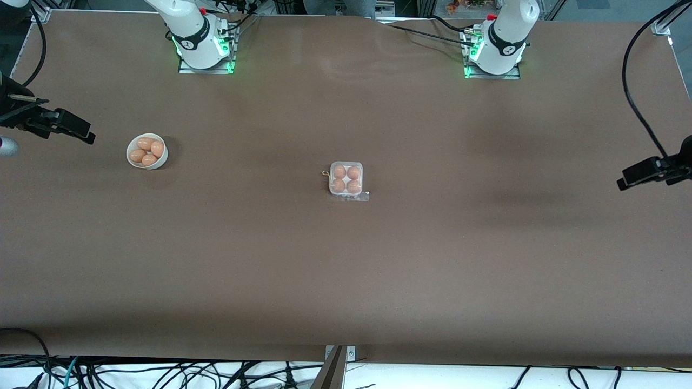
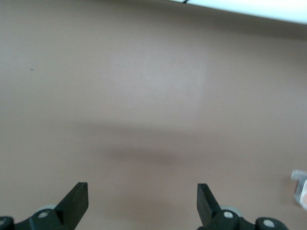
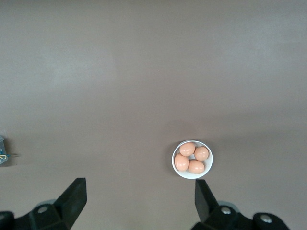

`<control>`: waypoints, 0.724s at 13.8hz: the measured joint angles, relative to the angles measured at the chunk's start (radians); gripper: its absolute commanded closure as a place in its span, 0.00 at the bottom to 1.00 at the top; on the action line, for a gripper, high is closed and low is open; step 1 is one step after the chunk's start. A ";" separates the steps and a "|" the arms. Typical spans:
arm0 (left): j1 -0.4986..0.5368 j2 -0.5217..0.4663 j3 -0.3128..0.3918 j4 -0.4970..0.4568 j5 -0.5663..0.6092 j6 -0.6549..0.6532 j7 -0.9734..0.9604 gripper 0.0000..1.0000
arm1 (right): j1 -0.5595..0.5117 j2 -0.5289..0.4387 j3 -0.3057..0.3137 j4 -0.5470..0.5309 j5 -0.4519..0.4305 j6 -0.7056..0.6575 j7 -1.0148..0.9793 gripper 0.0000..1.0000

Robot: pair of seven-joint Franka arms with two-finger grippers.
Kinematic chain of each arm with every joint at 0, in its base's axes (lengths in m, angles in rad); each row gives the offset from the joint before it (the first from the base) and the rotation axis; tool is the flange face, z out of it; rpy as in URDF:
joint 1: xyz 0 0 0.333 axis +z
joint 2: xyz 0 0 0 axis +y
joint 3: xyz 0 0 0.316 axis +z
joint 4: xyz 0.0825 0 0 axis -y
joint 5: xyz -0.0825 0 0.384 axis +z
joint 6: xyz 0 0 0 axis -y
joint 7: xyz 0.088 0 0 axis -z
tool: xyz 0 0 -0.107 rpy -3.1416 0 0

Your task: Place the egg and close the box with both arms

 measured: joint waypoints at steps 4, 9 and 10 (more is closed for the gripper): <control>0.004 -0.089 -0.012 -0.117 0.097 -0.001 0.026 0.00 | 0.000 0.000 0.000 0.000 0.000 0.000 0.000 0.00; 0.004 -0.123 -0.023 -0.210 0.107 0.039 0.030 0.00 | 0.000 0.000 0.000 0.000 0.000 0.000 0.000 0.00; 0.004 -0.123 -0.025 -0.217 0.107 0.045 0.030 0.00 | 0.000 0.000 0.000 0.000 0.000 0.000 0.000 0.00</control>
